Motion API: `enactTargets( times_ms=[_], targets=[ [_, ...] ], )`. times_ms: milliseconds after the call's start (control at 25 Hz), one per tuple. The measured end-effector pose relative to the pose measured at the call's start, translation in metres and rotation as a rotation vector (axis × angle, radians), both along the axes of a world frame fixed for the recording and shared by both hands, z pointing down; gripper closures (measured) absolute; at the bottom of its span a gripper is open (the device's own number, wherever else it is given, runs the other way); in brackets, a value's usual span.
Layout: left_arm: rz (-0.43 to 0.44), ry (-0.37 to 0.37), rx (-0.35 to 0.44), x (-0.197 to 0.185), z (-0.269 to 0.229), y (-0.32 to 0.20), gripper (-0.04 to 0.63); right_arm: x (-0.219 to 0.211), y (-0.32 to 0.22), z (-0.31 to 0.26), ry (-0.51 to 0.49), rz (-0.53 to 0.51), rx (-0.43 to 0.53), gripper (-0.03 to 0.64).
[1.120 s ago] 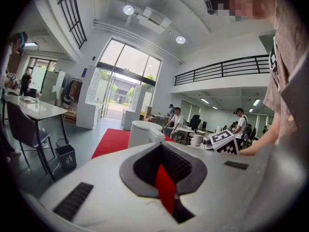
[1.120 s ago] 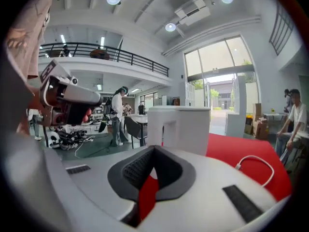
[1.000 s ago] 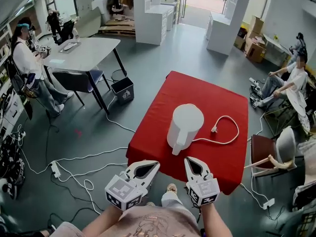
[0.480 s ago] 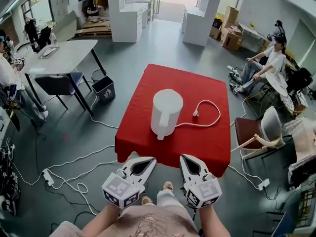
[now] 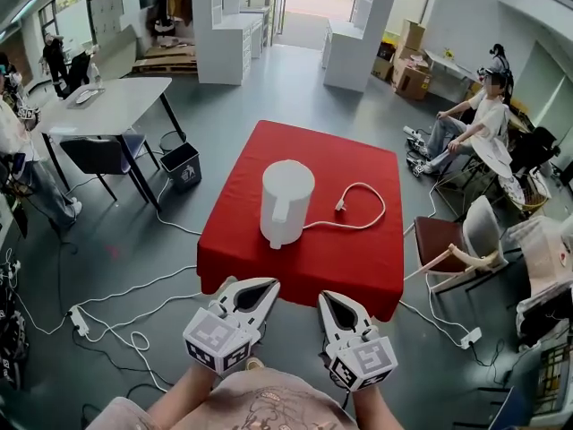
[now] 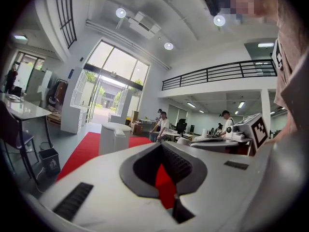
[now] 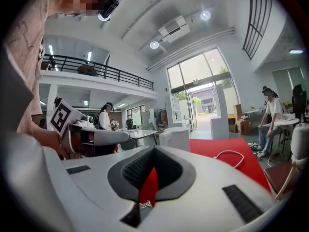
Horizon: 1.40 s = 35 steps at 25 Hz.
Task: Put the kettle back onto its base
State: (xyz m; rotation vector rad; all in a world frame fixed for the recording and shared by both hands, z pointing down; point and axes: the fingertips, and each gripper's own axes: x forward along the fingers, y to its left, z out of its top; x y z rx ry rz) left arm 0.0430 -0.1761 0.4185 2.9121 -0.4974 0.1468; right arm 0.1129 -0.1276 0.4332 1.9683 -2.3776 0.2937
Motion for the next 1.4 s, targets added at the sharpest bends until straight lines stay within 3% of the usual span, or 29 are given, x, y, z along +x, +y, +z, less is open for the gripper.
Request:
enactTargets(
  times_ms=[400,760,1040,1400],
  targets=[
    [-0.016,0.002,-0.002,0.014,-0.007,0.053,0.607,0.007,0.054,-0.001,-0.016,-0.031,-0.018,0.609],
    [-0.048,-0.008,-0.007,0.003,-0.011,0.107,0.607,-0.004,0.109,-0.01,-0.04,-0.087,0.019,0.609],
    [-0.07,-0.026,-0.006,-0.007,-0.006,0.158,0.607,-0.011,0.154,-0.018,0.011,-0.13,0.044,0.609],
    [-0.087,-0.034,0.012,-0.011,-0.01,0.204,0.607,-0.015,0.194,-0.03,0.006,-0.123,0.06,0.609]
  ],
)
